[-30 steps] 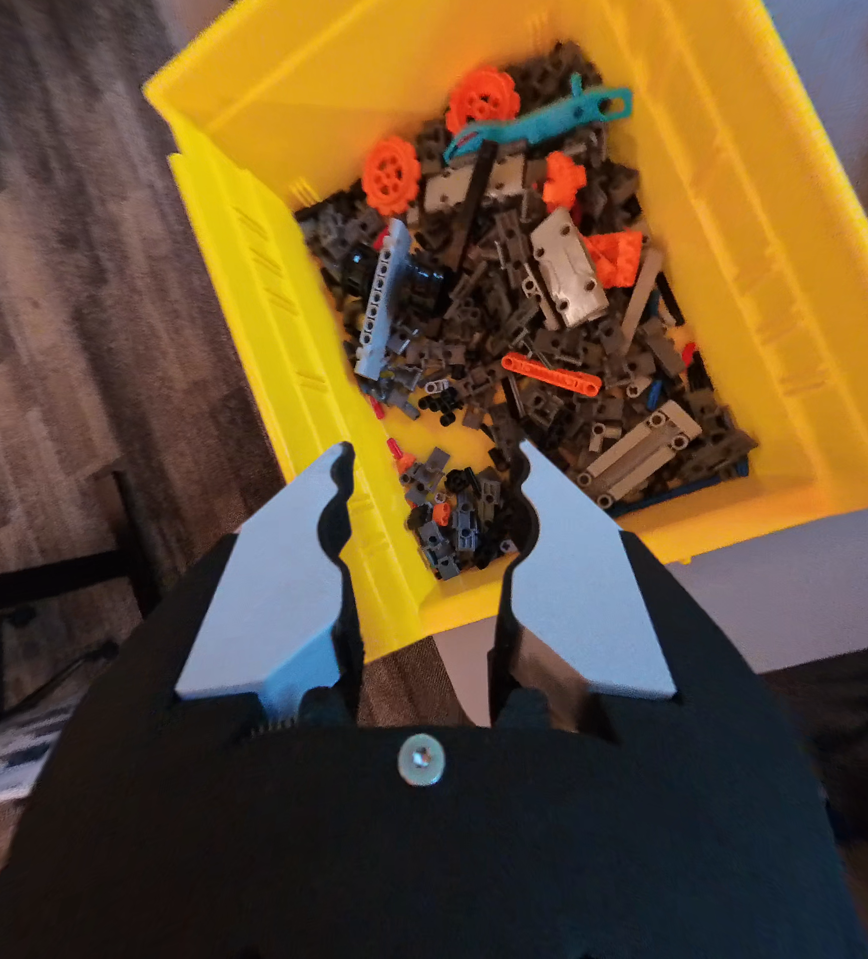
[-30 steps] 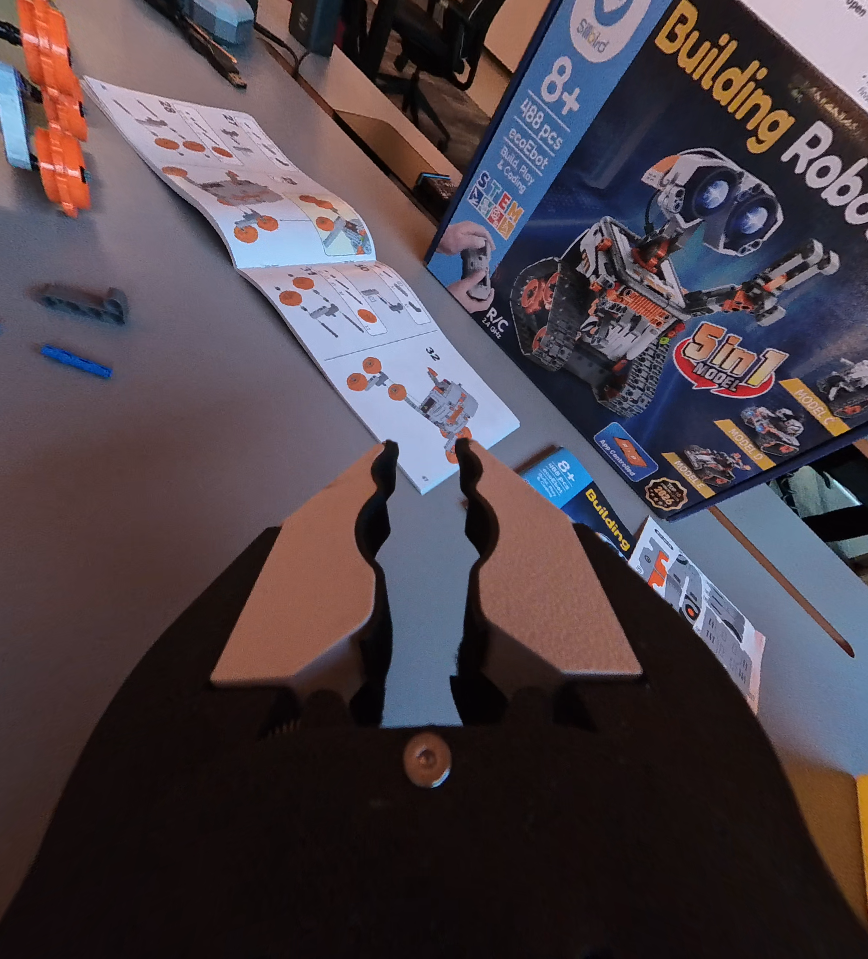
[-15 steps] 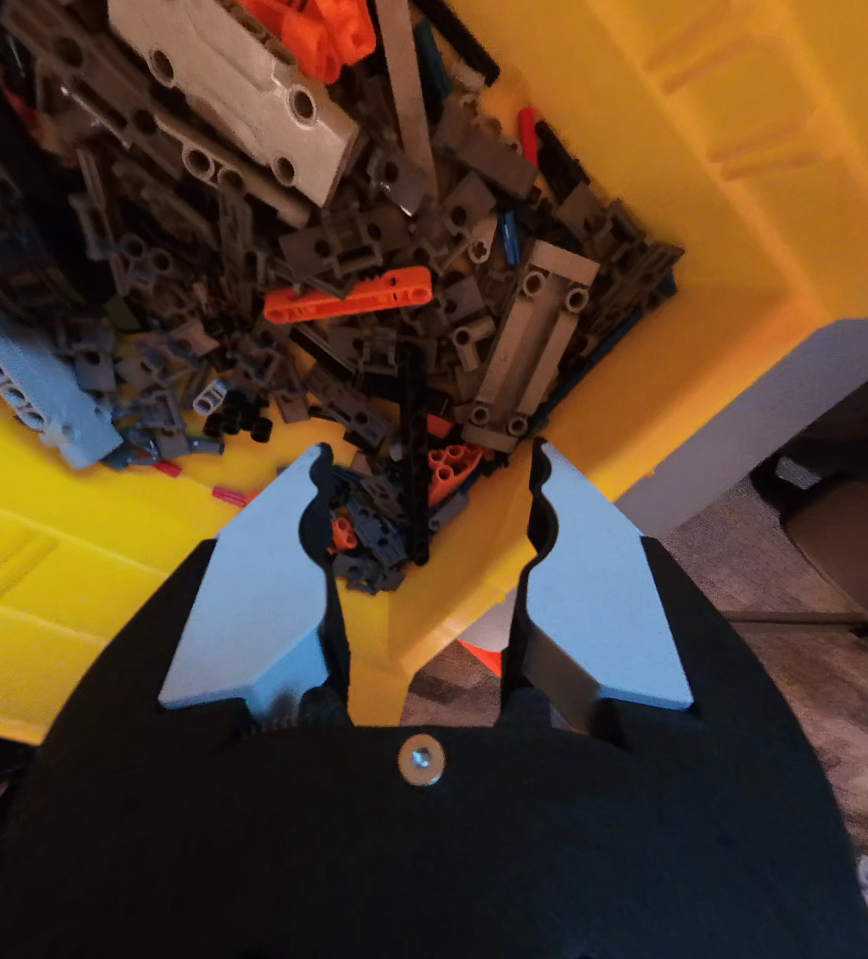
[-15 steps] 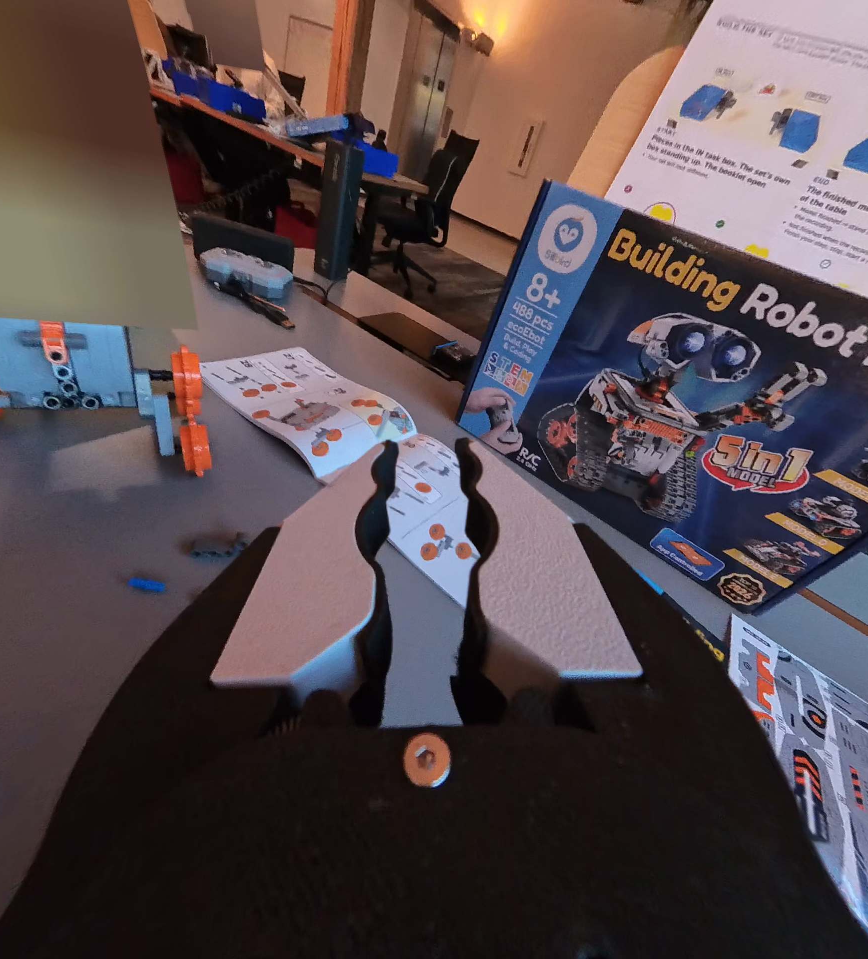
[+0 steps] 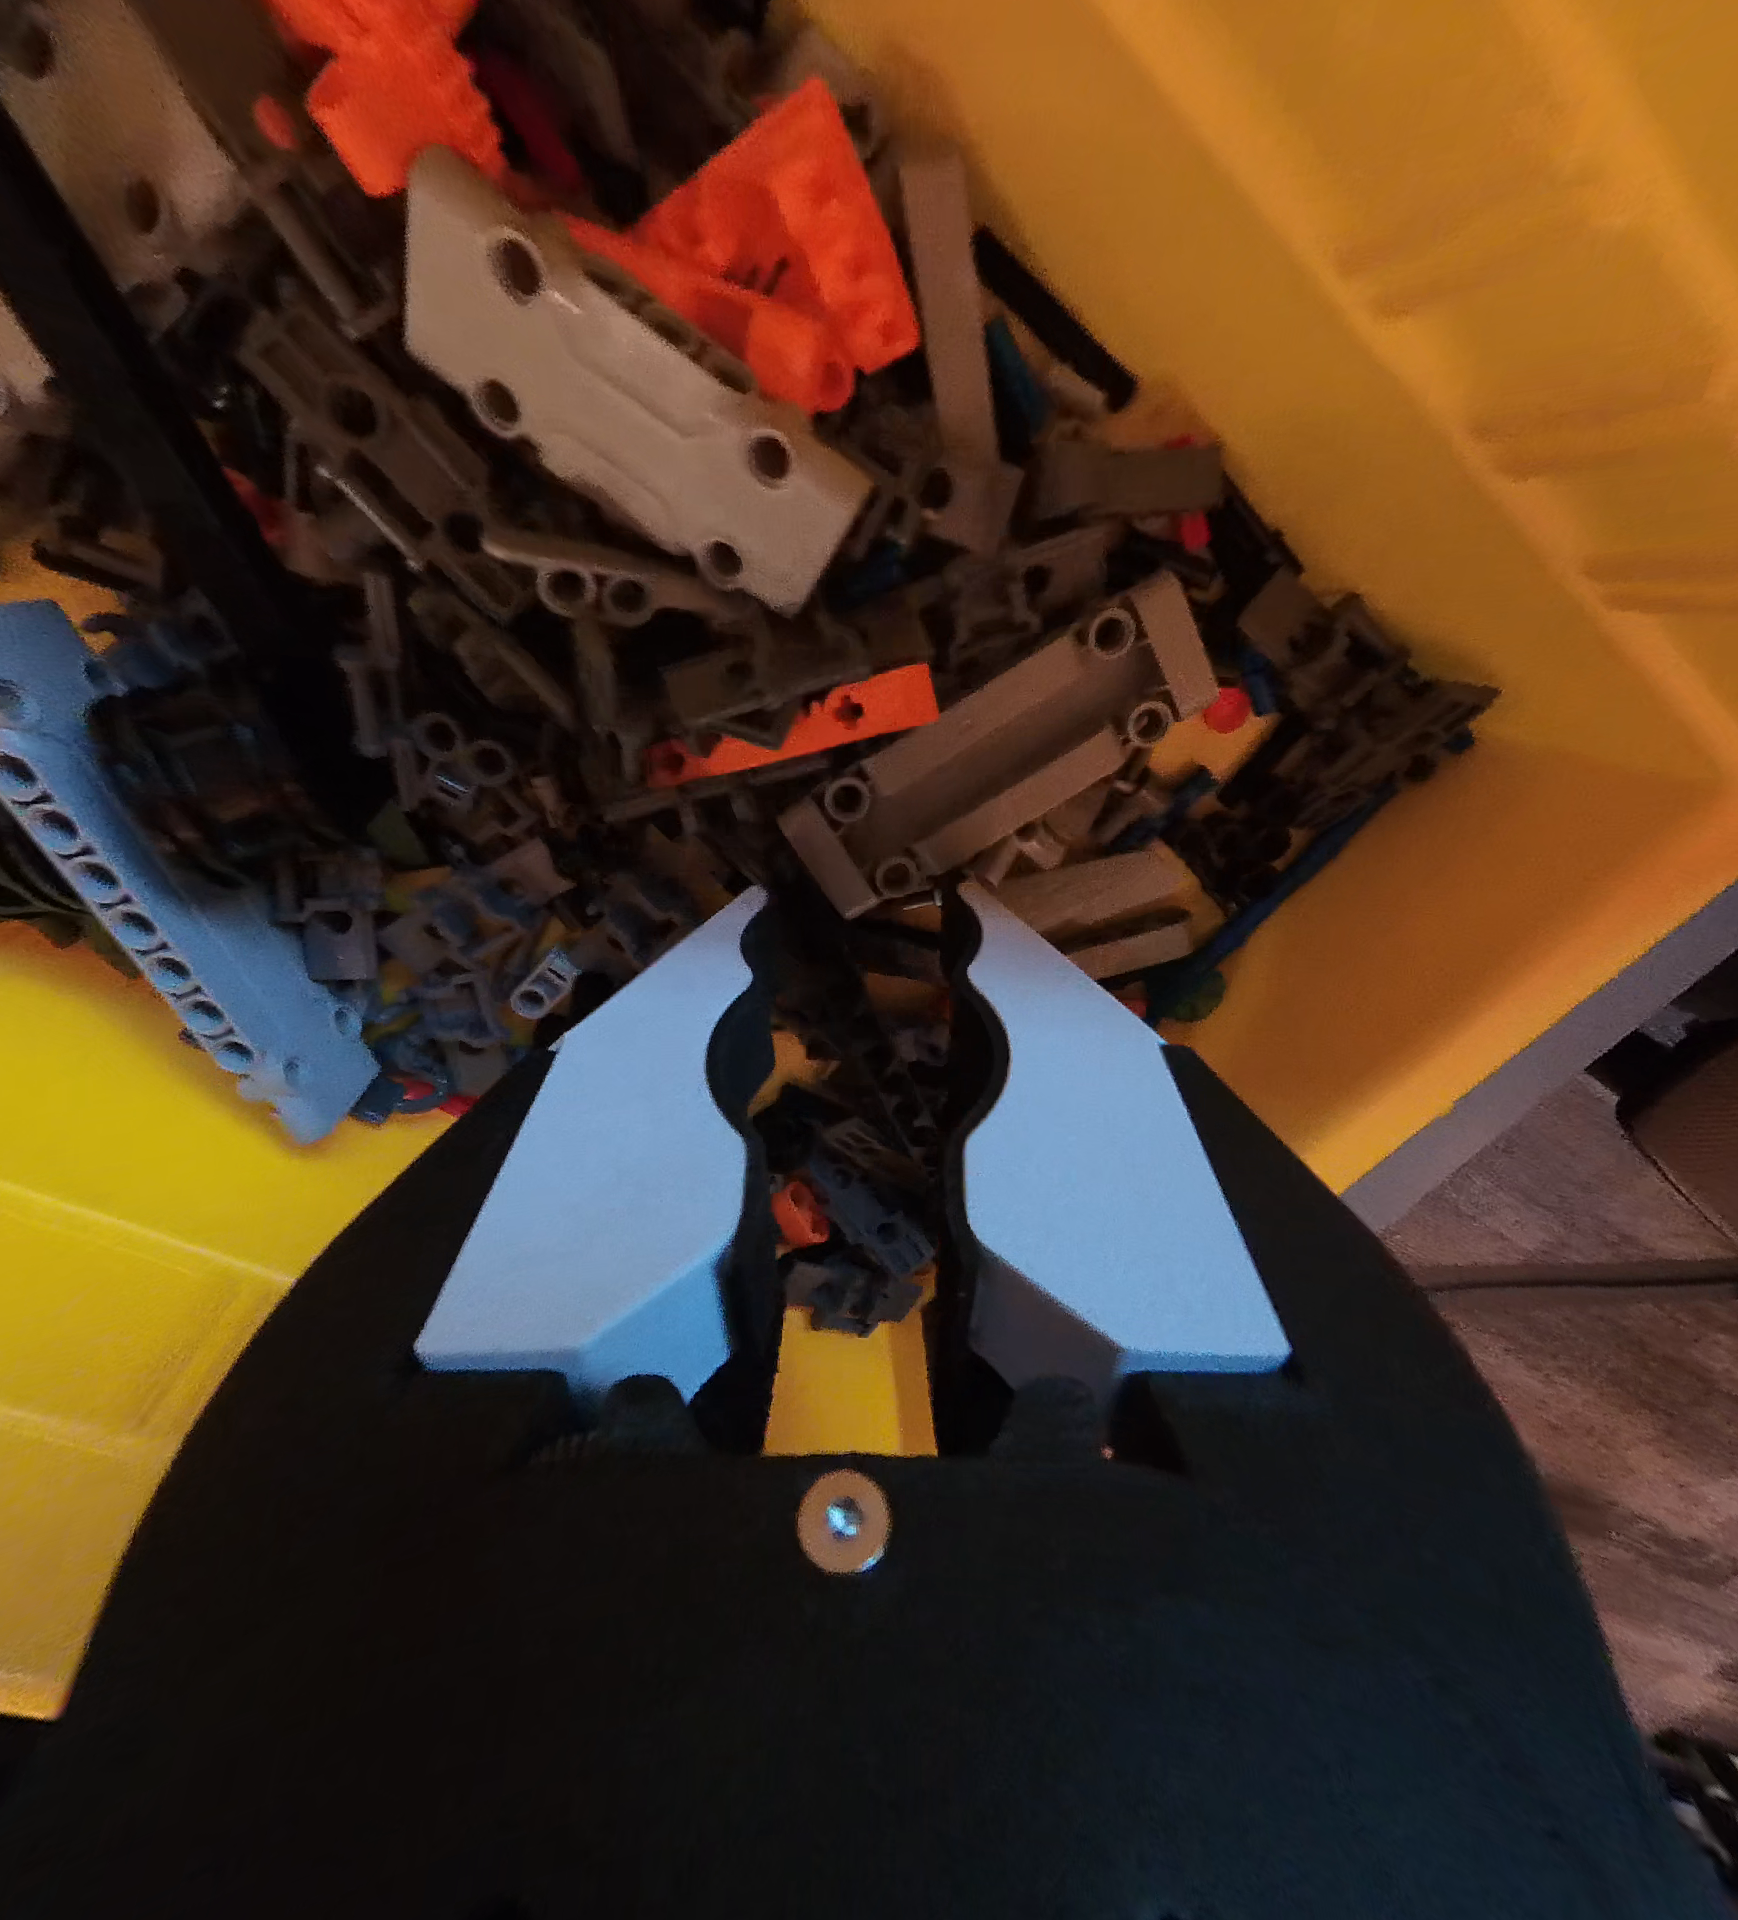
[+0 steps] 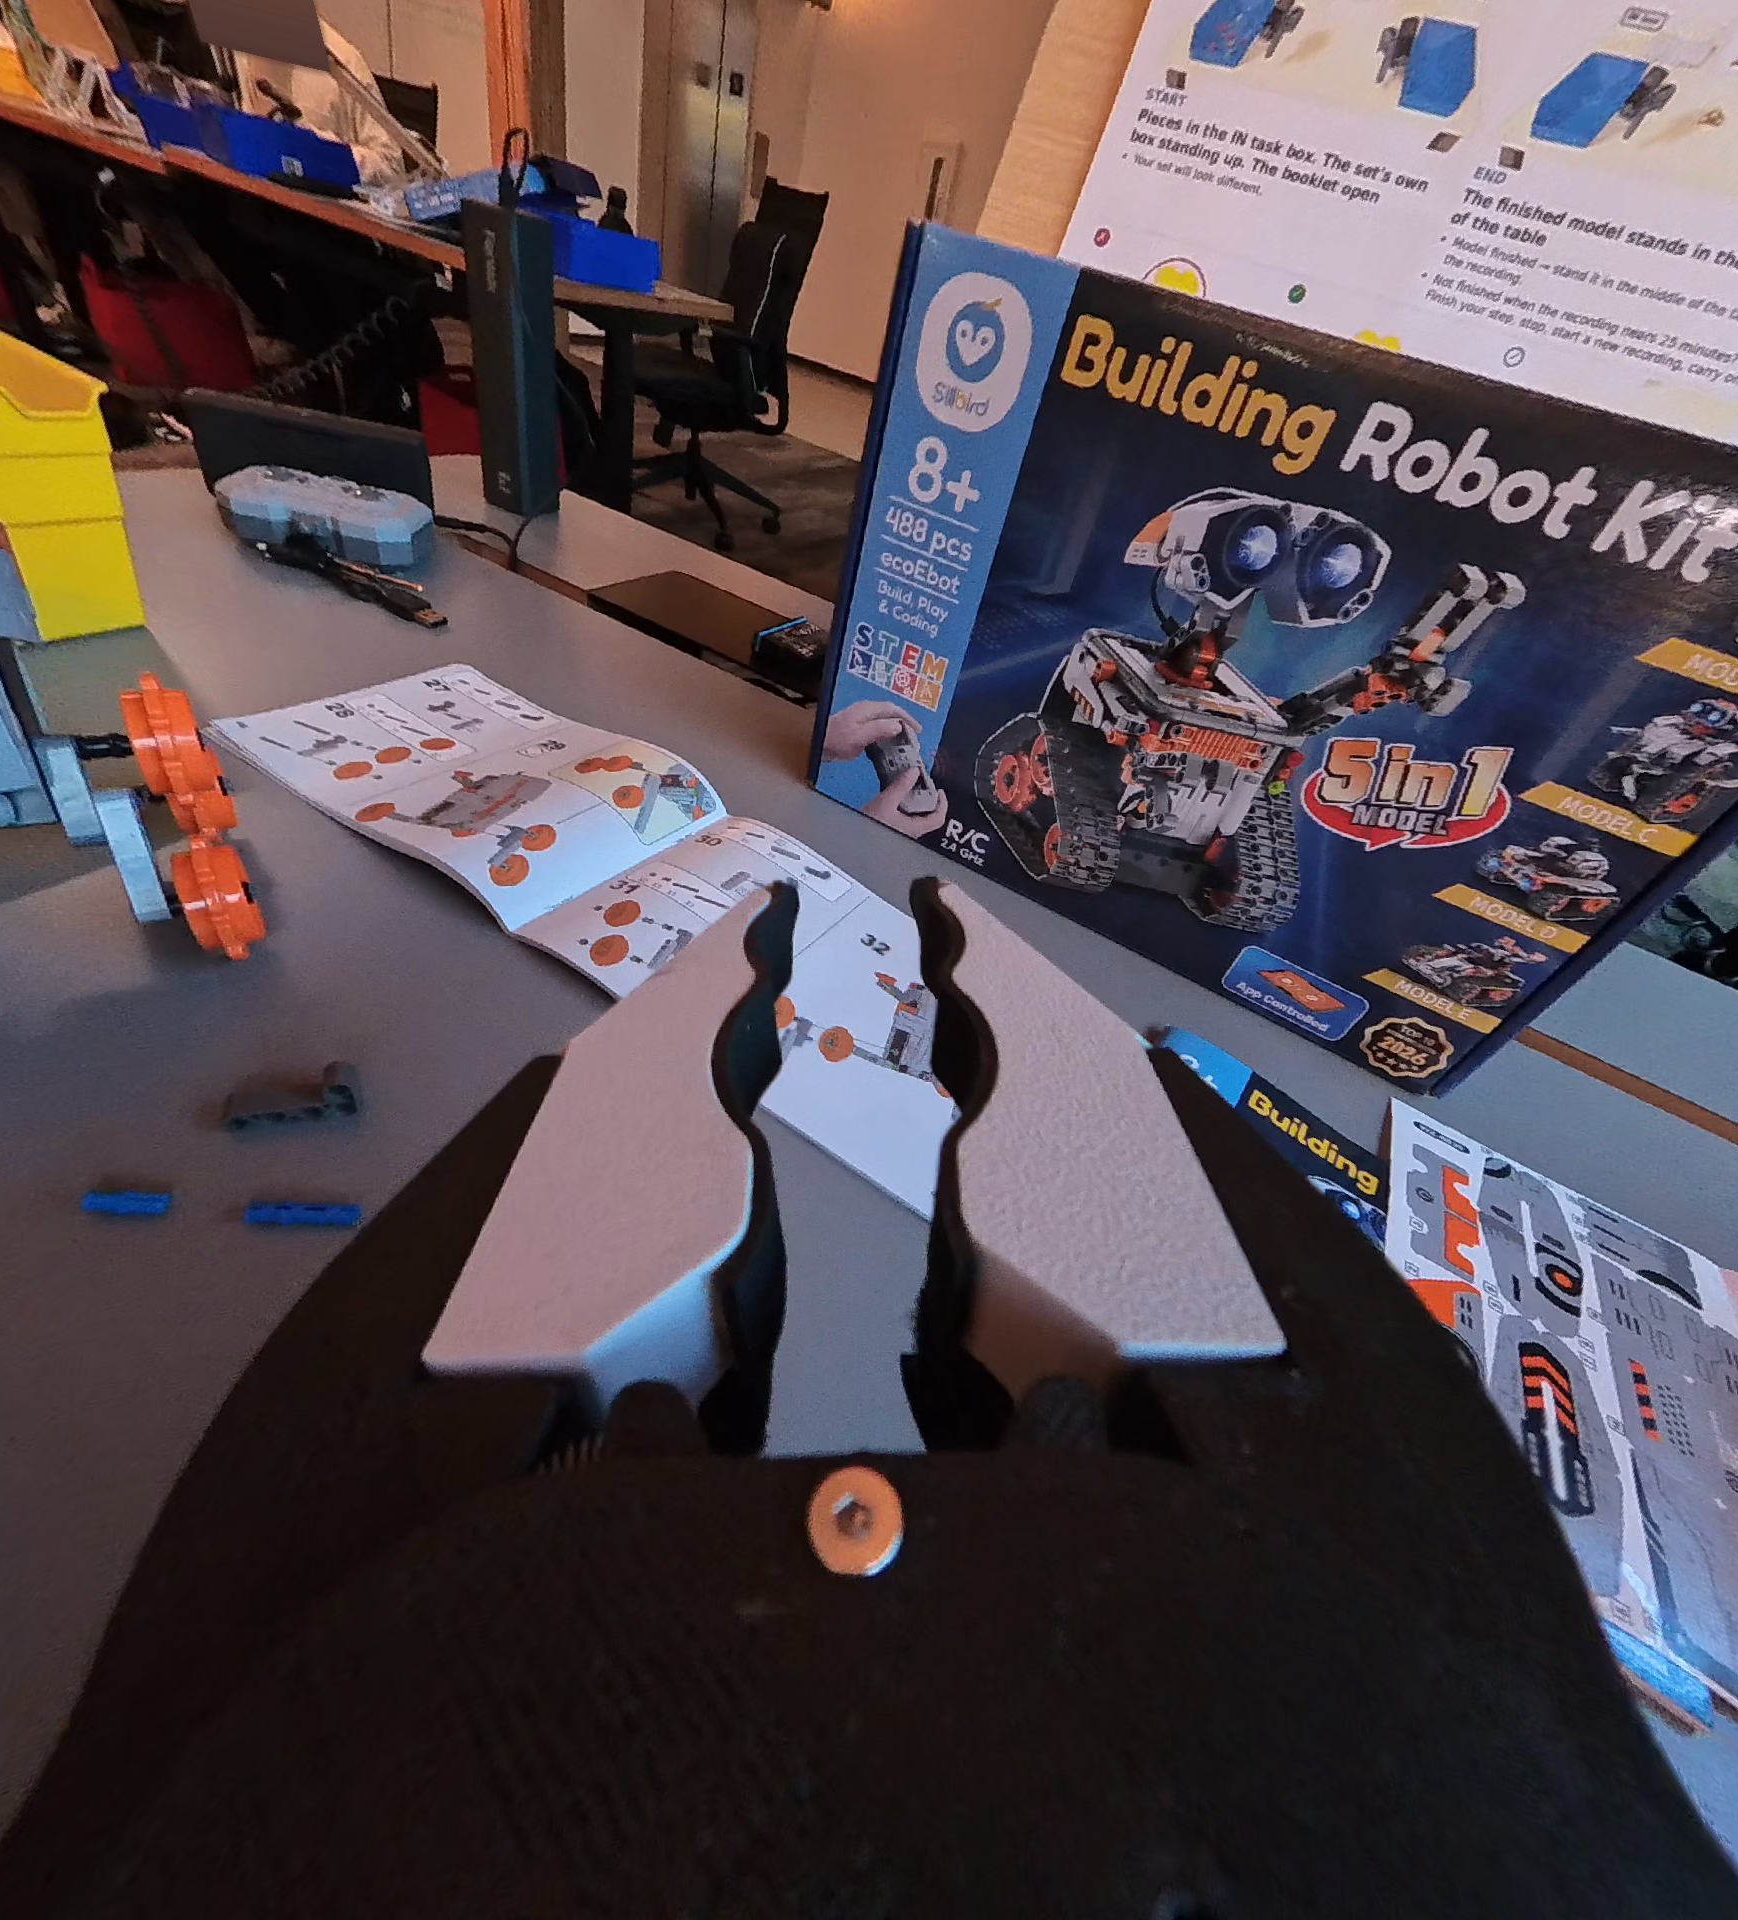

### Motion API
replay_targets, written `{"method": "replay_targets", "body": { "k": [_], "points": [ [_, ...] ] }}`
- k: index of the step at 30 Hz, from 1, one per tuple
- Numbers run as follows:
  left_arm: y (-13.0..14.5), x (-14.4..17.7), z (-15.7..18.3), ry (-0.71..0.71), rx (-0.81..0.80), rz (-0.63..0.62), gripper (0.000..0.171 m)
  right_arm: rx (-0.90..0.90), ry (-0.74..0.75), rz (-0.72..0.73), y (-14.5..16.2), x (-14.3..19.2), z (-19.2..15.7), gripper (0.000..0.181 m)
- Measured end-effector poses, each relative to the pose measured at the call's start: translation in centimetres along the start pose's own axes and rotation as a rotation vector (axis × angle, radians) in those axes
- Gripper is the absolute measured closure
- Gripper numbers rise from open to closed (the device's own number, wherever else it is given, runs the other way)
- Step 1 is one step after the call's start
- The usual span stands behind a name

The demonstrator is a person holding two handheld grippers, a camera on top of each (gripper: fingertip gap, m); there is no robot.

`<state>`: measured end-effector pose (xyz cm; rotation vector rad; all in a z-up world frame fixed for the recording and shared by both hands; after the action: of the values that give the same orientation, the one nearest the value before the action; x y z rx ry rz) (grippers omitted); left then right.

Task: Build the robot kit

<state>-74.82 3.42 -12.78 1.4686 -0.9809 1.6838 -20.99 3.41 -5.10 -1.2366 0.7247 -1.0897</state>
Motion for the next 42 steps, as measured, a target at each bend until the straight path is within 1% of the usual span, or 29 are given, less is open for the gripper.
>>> {"method": "replay_targets", "body": {
  "k": [3,4,5,7,10,12,14,15,16,17,19,21,22,23,25,29,32,34,35,37,42],
  "points": [
    [-0.5,0.0,-1.2,-0.042,0.021,0.014,0.151,0.039,0.006,-0.026,0.4,-0.3,-0.2,0.157],
    [-0.7,0.0,-1.6,-0.065,0.028,0.025,0.159,0.053,0.009,-0.035,0.5,-0.3,-0.2,0.157],
    [-0.9,0.1,-2.1,-0.100,0.035,0.039,0.162,0.065,0.010,-0.042,0.6,-0.4,-0.3,0.157],
    [-1.1,0.5,-2.7,-0.141,0.048,0.055,0.158,0.083,0.012,-0.049,0.7,-0.5,-0.3,0.157],
    [-0.9,1.7,-2.8,-0.174,0.070,0.080,0.147,0.094,0.016,-0.058,0.9,-0.6,-0.2,0.157],
    [-0.9,2.7,-2.1,-0.154,0.081,0.112,0.140,0.089,0.018,-0.063,1.0,-0.6,0.0,0.157],
    [-0.9,3.5,-1.1,-0.114,0.078,0.147,0.140,0.084,0.022,-0.067,1.1,-0.7,0.2,0.157],
    [-1.0,3.7,-0.4,-0.087,0.071,0.160,0.141,0.081,0.025,-0.068,1.2,-0.7,0.3,0.157],
    [-0.9,3.7,0.3,-0.051,0.061,0.165,0.148,0.077,0.029,-0.068,1.2,-0.7,0.4,0.157],
    [-0.8,3.5,1.2,-0.010,0.047,0.157,0.156,0.071,0.032,-0.068,1.2,-0.7,0.5,0.157],
    [0.1,2.8,2.7,0.045,-0.001,0.095,0.161,0.061,0.035,-0.062,1.2,-0.7,0.6,0.157],
    [1.1,1.8,3.5,0.057,-0.056,0.027,0.157,0.065,0.042,-0.062,1.2,-0.6,0.7,0.157],
    [1.3,1.5,3.6,0.050,-0.073,0.013,0.149,0.067,0.044,-0.064,1.2,-0.6,0.7,0.157],
    [1.4,1.2,3.9,0.060,-0.071,0.003,0.146,0.067,0.046,-0.067,1.2,-0.6,0.7,0.157],
    [1.4,1.0,4.2,0.087,-0.032,-0.012,0.143,0.068,0.046,-0.063,1.2,-0.5,0.7,0.157],
    [1.0,0.9,3.9,0.052,0.051,-0.002,0.145,0.083,0.055,-0.058,0.9,-0.2,0.6,0.157],
    [1.2,0.5,3.7,0.011,0.058,-0.030,0.146,0.088,0.063,-0.058,0.9,0.0,0.7,0.158],
    [1.2,0.2,3.9,0.061,0.094,-0.042,0.145,0.082,0.058,-0.056,0.9,0.1,0.7,0.158],
    [1.0,0.2,4.0,0.095,0.127,-0.041,0.142,0.081,0.057,-0.055,0.8,0.1,0.7,0.158],
    [0.8,0.3,4.1,0.131,0.185,-0.044,0.129,0.083,0.056,-0.053,0.8,0.2,0.7,0.158],
    [1.1,0.0,4.4,0.081,0.210,-0.110,0.125,0.096,0.051,-0.047,0.6,0.4,0.5,0.157]
  ]
}}
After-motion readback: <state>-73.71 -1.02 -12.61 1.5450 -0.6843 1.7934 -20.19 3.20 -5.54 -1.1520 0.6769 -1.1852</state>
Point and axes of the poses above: each gripper's, where its closed fingertips meet, x back along the fingers, y out of its underside, z = x × y across the jaws, the point moved 5 cm from there along x, back along the fingers, and after that the axes turned 1 degree about z, right-handed, at the moved point
